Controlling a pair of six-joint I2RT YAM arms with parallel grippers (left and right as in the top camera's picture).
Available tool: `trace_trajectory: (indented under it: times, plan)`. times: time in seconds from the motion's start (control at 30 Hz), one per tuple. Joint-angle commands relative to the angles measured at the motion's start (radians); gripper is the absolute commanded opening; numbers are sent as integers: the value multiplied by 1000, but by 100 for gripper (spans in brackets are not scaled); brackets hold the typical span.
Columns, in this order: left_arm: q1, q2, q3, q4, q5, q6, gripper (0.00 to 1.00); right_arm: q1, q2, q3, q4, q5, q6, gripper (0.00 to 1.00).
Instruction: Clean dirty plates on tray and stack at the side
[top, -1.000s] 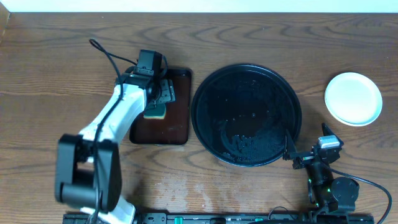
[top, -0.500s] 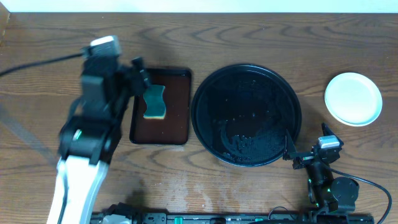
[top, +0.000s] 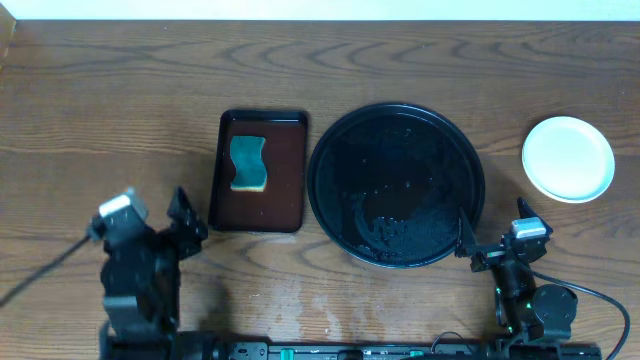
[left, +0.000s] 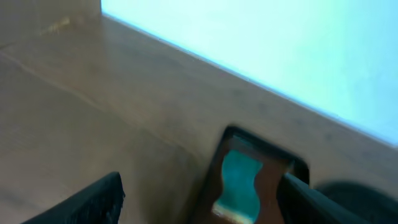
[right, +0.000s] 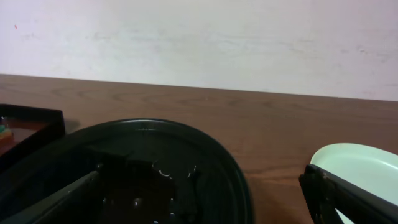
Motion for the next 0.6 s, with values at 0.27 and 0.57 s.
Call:
trace_trajectory:
  times: [0.27,0.57]
  plan:
    - [9,-292,-277,533,79,-10,80,8,-6,-2,-4,2,0,99]
    - [8,-335,-404,704,104,-60,80,8,-6,-2,-4,2,0,99]
